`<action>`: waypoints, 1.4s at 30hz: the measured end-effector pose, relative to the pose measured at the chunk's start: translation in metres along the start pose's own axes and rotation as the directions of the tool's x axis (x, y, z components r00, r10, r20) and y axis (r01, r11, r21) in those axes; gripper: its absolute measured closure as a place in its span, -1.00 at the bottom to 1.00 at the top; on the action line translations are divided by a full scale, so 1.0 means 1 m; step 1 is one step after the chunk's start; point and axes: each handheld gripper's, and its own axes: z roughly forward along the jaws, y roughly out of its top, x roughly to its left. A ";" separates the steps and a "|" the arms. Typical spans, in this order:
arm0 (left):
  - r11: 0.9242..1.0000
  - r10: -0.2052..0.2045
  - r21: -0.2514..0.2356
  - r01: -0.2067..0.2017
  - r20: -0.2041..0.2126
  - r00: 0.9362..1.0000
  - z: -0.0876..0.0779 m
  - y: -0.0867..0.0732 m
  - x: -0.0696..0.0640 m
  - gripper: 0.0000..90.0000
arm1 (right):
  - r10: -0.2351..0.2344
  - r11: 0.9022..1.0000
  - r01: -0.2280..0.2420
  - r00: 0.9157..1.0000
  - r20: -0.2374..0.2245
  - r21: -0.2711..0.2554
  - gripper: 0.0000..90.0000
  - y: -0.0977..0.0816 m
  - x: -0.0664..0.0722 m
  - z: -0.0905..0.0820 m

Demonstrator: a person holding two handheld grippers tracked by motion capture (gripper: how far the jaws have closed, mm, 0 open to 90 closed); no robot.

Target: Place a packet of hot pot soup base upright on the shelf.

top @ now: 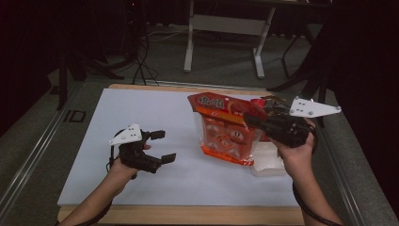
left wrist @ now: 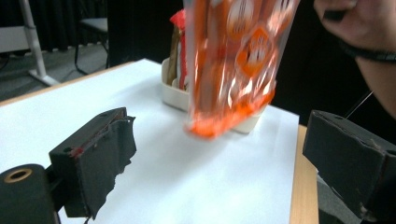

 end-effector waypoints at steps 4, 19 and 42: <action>1.000 -0.001 0.014 0.001 -0.011 1.000 -0.002 -0.006 0.002 -0.83 | 0.003 1.000 -0.002 0.999 0.039 -0.008 1.00 0.009 -0.011 -0.014; 0.998 -0.031 0.058 0.035 -0.075 0.997 -0.011 -0.031 0.004 -0.98 | 0.064 0.998 -0.060 0.984 0.164 -0.027 1.00 -0.001 -0.044 -0.062; 0.996 -0.073 0.044 0.077 -0.097 0.993 -0.011 -0.046 0.011 -0.98 | 0.180 0.983 -0.183 0.961 0.210 -0.009 1.00 -0.056 -0.074 -0.082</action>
